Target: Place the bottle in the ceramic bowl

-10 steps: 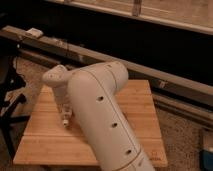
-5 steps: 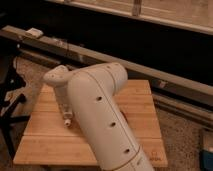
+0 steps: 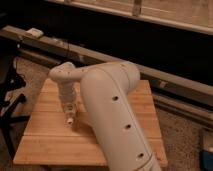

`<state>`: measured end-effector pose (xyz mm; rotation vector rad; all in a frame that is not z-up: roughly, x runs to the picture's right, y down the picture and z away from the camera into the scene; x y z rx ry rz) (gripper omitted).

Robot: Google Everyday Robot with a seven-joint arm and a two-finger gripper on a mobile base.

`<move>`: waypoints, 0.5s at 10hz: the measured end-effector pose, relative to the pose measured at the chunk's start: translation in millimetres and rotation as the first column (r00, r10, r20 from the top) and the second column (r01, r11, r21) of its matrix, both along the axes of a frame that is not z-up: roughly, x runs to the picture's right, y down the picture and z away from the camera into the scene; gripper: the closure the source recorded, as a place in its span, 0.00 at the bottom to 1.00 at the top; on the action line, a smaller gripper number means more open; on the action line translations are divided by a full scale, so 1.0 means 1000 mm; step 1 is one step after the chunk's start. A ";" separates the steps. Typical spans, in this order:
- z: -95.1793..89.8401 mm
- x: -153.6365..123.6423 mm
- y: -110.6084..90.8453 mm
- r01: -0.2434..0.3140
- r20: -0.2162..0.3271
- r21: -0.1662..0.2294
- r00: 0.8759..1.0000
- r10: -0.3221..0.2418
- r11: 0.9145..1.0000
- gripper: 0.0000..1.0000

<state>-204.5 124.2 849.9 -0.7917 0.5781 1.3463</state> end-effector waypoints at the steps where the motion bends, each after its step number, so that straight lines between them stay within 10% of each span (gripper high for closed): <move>1: -0.010 0.005 -0.004 -0.009 0.018 0.000 1.000 0.009 1.000 0.99; 5: -0.058 0.059 -0.012 -0.021 0.060 -0.002 0.998 0.021 1.000 1.00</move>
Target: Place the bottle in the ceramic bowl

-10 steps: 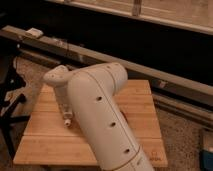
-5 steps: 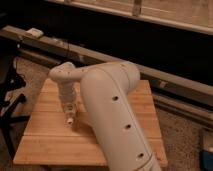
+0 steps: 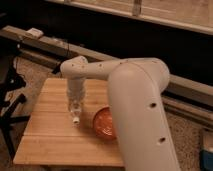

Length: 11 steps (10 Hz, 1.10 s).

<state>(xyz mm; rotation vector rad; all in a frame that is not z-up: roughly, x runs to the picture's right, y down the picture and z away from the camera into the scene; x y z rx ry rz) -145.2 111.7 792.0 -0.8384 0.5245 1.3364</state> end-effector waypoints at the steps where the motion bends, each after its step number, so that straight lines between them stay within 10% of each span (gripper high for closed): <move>1: -0.011 0.021 0.003 -0.004 -0.001 0.002 1.000 0.004 1.000 1.00; 6: -0.030 0.120 0.028 -0.084 -0.099 0.001 0.992 0.083 0.997 0.96; 11: -0.017 0.165 0.040 -0.159 -0.254 0.012 0.955 0.157 0.987 0.46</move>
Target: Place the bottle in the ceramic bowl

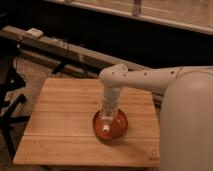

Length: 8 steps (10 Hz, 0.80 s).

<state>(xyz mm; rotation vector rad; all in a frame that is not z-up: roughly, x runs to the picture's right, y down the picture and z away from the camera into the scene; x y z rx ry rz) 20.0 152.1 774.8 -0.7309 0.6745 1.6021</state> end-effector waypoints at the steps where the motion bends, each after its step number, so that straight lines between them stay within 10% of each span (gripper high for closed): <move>1: 0.003 0.001 0.002 0.001 -0.013 -0.002 1.000 -0.001 1.000 0.36; 3: 0.006 0.000 0.003 0.007 -0.026 0.000 1.000 -0.007 1.000 0.22; 8: 0.007 -0.001 0.002 0.007 -0.032 0.009 0.999 -0.007 1.000 0.20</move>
